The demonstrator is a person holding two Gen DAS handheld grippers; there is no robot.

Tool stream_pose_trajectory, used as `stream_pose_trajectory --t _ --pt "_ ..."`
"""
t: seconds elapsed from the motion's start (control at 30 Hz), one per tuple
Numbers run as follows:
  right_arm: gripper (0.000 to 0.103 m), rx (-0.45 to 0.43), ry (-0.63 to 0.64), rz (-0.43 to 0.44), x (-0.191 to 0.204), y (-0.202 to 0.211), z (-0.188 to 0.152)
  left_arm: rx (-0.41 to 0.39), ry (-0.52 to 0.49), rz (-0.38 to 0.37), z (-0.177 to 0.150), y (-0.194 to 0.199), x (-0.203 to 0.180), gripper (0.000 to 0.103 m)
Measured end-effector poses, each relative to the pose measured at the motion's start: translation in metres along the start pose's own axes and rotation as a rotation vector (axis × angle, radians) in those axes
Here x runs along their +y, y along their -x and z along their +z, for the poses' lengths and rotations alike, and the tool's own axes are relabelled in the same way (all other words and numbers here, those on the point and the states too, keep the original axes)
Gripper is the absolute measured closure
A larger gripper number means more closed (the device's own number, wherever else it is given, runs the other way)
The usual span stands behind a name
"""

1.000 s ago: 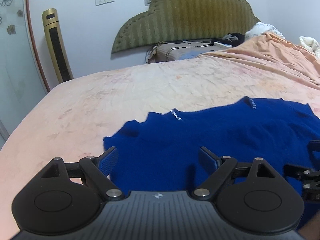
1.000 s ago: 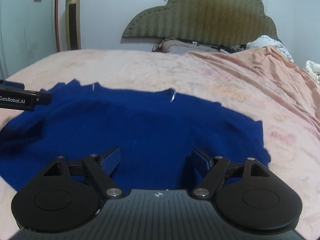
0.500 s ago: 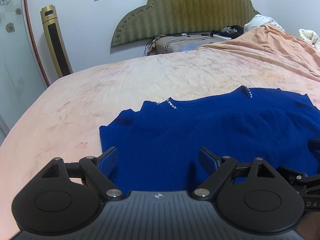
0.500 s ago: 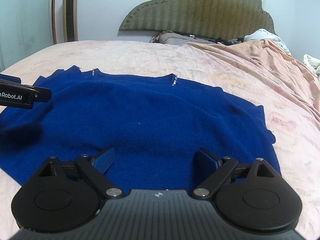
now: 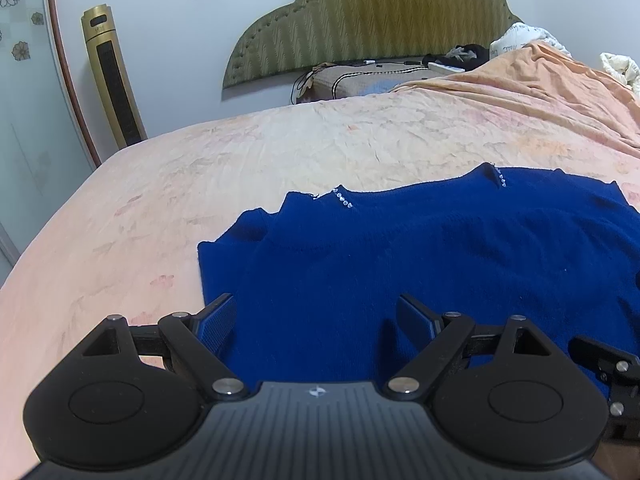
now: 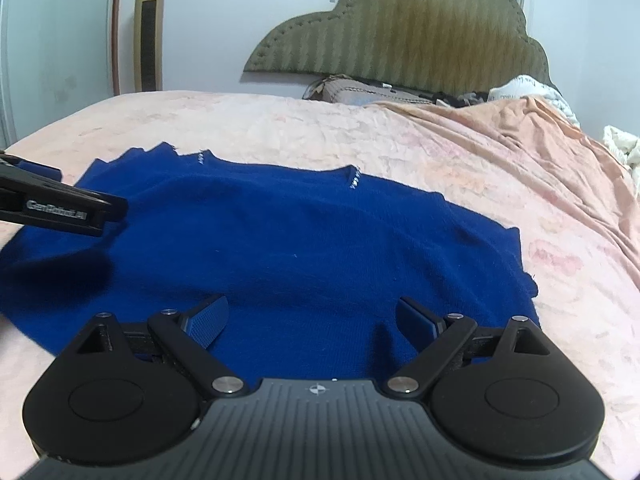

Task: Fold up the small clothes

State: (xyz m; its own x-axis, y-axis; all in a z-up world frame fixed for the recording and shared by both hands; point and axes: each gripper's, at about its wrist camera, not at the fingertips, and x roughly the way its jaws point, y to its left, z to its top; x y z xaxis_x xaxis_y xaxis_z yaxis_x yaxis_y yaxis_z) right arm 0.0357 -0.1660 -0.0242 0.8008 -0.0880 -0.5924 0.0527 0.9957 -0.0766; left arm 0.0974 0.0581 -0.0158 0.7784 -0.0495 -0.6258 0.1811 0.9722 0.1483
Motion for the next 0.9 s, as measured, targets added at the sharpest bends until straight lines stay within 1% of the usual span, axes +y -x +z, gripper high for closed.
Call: stream_pose_trajectory --t 0.17,0.4,0.53,0.6,0.67,0.73,0.8,0.9 --pt "0.009 -0.012 0.004 0.010 0.005 0.012 -0.001 0.004 -0.002 0.005 -0.002 0.002 -0.001 0.015" --pt "0.009 -0.039 0.040 0.000 0.017 0.028 -0.003 0.004 -0.001 0.003 -0.002 0.002 -0.001 0.015" --pt "0.009 -0.055 0.058 -0.006 0.024 0.035 -0.003 0.008 -0.026 -0.013 -0.002 0.003 0.003 0.015" --pt "0.009 -0.066 0.076 -0.008 0.030 0.040 -0.004 0.003 -0.033 -0.031 0.000 0.003 0.015 0.015" --pt "0.008 -0.090 0.112 -0.007 0.040 0.048 -0.006 0.020 -0.007 -0.051 0.004 -0.001 0.035 0.015" --pt "0.006 -0.111 0.171 0.001 0.053 0.056 -0.010 0.021 0.038 -0.090 0.008 -0.004 0.058 0.015" --pt "0.006 -0.124 0.237 0.008 0.068 0.060 -0.015 0.022 0.110 -0.132 0.011 -0.006 0.083 0.015" --pt "0.006 -0.137 0.347 0.018 0.097 0.064 -0.023 0.062 0.188 -0.209 0.016 -0.017 0.115 0.015"
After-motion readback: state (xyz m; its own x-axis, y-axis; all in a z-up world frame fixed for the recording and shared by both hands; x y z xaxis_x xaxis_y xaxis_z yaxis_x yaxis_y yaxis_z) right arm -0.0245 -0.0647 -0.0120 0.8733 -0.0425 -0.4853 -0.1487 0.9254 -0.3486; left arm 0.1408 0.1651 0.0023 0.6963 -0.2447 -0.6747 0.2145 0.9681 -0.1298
